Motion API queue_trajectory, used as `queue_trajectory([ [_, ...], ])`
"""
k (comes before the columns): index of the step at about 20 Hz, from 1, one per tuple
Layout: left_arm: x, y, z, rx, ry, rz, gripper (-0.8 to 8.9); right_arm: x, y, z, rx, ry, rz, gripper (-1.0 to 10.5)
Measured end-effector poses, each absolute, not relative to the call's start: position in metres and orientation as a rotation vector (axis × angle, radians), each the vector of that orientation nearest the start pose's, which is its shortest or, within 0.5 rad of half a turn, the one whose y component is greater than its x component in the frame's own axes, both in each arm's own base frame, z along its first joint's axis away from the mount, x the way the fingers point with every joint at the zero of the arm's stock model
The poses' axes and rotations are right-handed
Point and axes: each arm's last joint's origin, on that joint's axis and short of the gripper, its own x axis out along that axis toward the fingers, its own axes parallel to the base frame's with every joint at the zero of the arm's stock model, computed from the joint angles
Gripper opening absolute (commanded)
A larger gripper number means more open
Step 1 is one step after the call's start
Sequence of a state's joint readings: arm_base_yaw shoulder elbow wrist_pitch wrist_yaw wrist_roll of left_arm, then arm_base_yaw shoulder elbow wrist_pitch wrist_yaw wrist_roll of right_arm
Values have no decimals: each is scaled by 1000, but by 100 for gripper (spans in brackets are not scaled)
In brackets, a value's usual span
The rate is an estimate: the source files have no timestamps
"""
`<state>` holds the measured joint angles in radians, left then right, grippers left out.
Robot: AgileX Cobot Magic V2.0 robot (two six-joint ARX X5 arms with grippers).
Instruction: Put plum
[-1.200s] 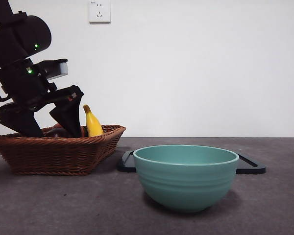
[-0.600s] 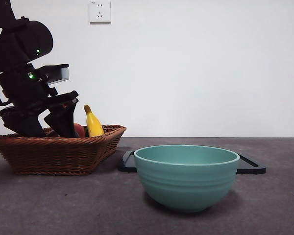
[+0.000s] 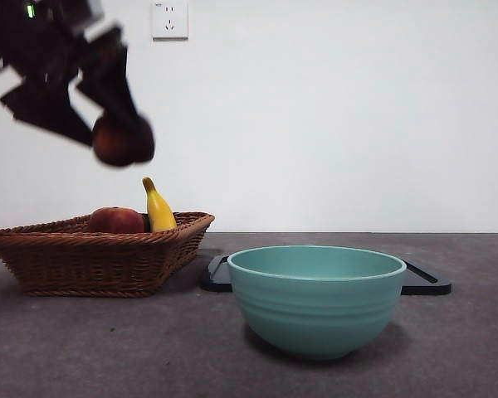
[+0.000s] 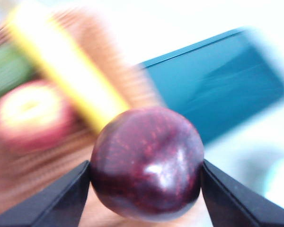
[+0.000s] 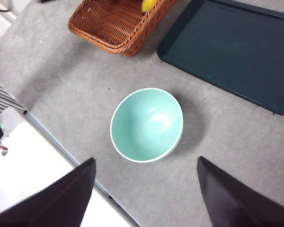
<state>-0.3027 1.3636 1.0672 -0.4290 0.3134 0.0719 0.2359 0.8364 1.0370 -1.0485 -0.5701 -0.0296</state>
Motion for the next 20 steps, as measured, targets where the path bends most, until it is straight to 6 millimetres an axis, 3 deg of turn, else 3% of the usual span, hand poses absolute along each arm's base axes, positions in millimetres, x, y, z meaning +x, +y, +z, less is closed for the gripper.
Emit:
queue_trajectory([
  [4, 236, -116, 312, 49, 651, -788, 330, 126, 46, 339, 116, 833, 769, 339],
  [9, 212, -157, 310, 101, 665, -961, 330, 126, 46, 339, 116, 832, 769, 339],
  [15, 208, -205, 277, 171, 775, -1086, 330, 126, 46, 339, 115, 832, 769, 339],
  [20, 213, -240, 235, 241, 869, -1116, 330, 126, 46, 339, 116, 832, 769, 339],
])
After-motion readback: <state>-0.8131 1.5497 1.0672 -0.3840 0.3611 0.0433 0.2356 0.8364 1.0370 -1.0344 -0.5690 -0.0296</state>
